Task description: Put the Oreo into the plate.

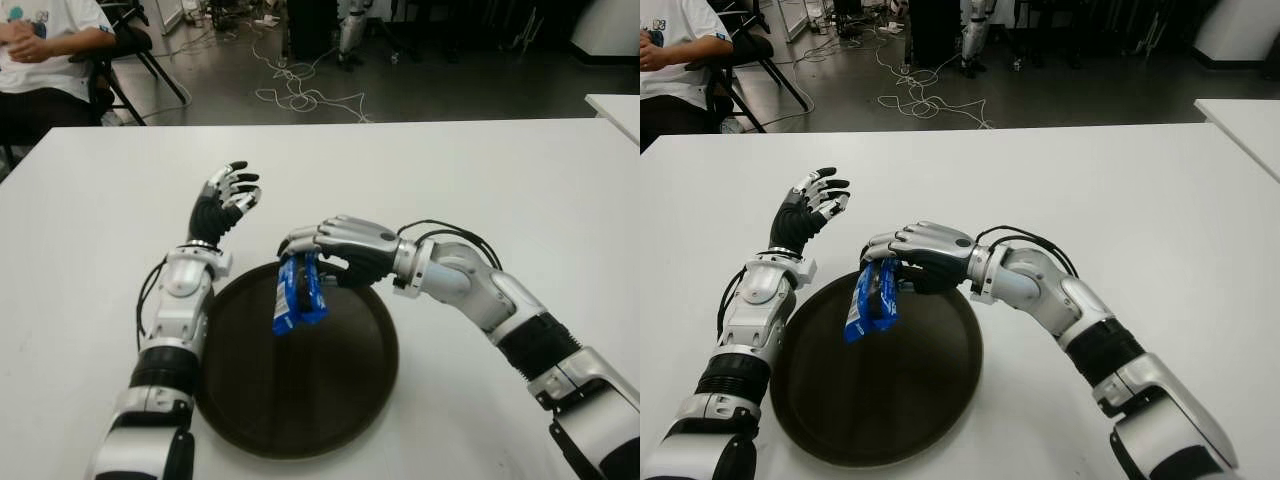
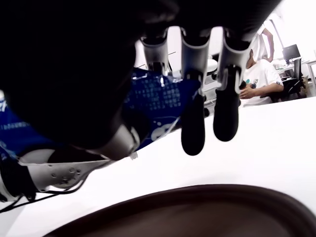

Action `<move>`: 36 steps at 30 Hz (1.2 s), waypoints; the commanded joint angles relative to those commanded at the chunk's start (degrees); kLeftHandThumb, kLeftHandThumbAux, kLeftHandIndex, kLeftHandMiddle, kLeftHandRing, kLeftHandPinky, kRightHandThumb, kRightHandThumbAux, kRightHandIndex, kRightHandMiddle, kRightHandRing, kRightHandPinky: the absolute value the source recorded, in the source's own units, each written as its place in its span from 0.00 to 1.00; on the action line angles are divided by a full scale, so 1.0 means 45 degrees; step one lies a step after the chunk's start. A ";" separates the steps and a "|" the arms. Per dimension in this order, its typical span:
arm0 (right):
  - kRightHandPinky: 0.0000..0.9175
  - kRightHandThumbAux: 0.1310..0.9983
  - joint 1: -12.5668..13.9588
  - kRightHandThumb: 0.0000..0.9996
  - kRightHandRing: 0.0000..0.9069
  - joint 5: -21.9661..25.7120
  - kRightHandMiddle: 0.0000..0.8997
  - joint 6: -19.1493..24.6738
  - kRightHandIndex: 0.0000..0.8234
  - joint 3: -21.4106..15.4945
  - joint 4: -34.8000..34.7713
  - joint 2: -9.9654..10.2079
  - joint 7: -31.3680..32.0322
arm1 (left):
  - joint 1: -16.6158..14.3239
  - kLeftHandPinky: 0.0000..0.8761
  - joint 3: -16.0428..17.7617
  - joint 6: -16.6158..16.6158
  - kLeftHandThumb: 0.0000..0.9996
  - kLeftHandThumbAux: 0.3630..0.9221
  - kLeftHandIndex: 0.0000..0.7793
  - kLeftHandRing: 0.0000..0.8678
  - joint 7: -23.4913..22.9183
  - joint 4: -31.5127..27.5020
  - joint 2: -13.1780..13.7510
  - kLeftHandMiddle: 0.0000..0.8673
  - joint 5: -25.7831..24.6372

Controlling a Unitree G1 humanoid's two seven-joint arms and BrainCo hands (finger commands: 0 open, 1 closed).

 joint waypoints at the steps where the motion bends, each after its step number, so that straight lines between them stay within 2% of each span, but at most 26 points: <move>1: 0.63 0.69 0.0165 0.69 0.68 0.0142 0.69 0.0025 0.52 -0.0046 -0.0268 0.0022 0.0046 | -0.0005 0.32 0.0004 -0.0013 0.23 0.60 0.26 0.33 -0.0020 0.0019 0.0002 0.35 -0.0013; 10: 0.61 0.69 0.0566 0.69 0.65 0.0634 0.66 -0.0152 0.51 -0.0334 -0.0590 0.0297 0.0138 | 0.0006 0.33 0.0008 0.0028 0.24 0.59 0.26 0.33 -0.0050 -0.0043 -0.0004 0.35 -0.0010; 15: 0.55 0.69 0.0621 0.69 0.59 0.0797 0.60 -0.0044 0.51 -0.0407 -0.0730 0.0370 0.0392 | 0.0027 0.33 0.0007 0.0096 0.24 0.61 0.27 0.33 -0.0007 -0.0090 -0.0018 0.36 -0.0001; 17: 0.42 0.70 0.0592 0.68 0.47 0.0922 0.49 0.0104 0.50 -0.0355 -0.0851 0.0306 0.0749 | 0.0020 0.33 0.0016 0.0165 0.24 0.61 0.27 0.33 -0.0005 -0.0094 -0.0016 0.35 -0.0015; 18: 0.30 0.70 0.0568 0.67 0.36 0.0930 0.39 0.0192 0.49 -0.0323 -0.0916 0.0247 0.0947 | 0.0007 0.33 0.0023 0.0178 0.24 0.61 0.27 0.33 -0.0011 -0.0069 -0.0010 0.35 -0.0021; 19: 0.19 0.74 0.0557 0.46 0.26 0.0923 0.29 0.0250 0.35 -0.0313 -0.0963 0.0213 0.1082 | -0.0001 0.33 0.0027 0.0180 0.24 0.61 0.27 0.33 -0.0016 -0.0049 -0.0005 0.35 -0.0024; 21: 0.10 0.78 0.0568 0.25 0.16 0.0909 0.19 0.0318 0.23 -0.0342 -0.1025 0.0208 0.1238 | -0.0008 0.33 0.0029 0.0177 0.24 0.61 0.27 0.33 -0.0020 -0.0031 0.0000 0.35 -0.0026; 22: 0.06 0.80 0.0582 0.17 0.12 0.0910 0.16 0.0337 0.18 -0.0365 -0.1049 0.0222 0.1282 | -0.0008 0.33 0.0028 0.0178 0.24 0.61 0.27 0.33 -0.0020 -0.0032 0.0000 0.35 -0.0027; 24: 0.03 0.80 0.0587 0.09 0.07 0.0754 0.11 0.0567 0.12 -0.0321 -0.1195 0.0097 0.1581 | -0.0014 0.33 0.0024 0.0097 0.24 0.61 0.27 0.33 -0.0047 0.0014 0.0008 0.35 -0.0027; 28: 0.01 0.68 0.0667 0.02 0.02 0.0501 0.02 0.0862 0.02 -0.0279 -0.1332 0.0008 0.1842 | -0.0028 0.34 0.0036 -0.0052 0.24 0.61 0.27 0.33 -0.0122 0.0082 -0.0004 0.34 -0.0087; 36: 0.00 0.56 0.0834 0.00 0.00 0.0287 0.00 0.0863 0.00 -0.0333 -0.1273 0.0075 0.1566 | -0.0055 0.34 0.0055 -0.0259 0.25 0.64 0.26 0.33 -0.0080 0.0201 -0.0026 0.34 -0.0105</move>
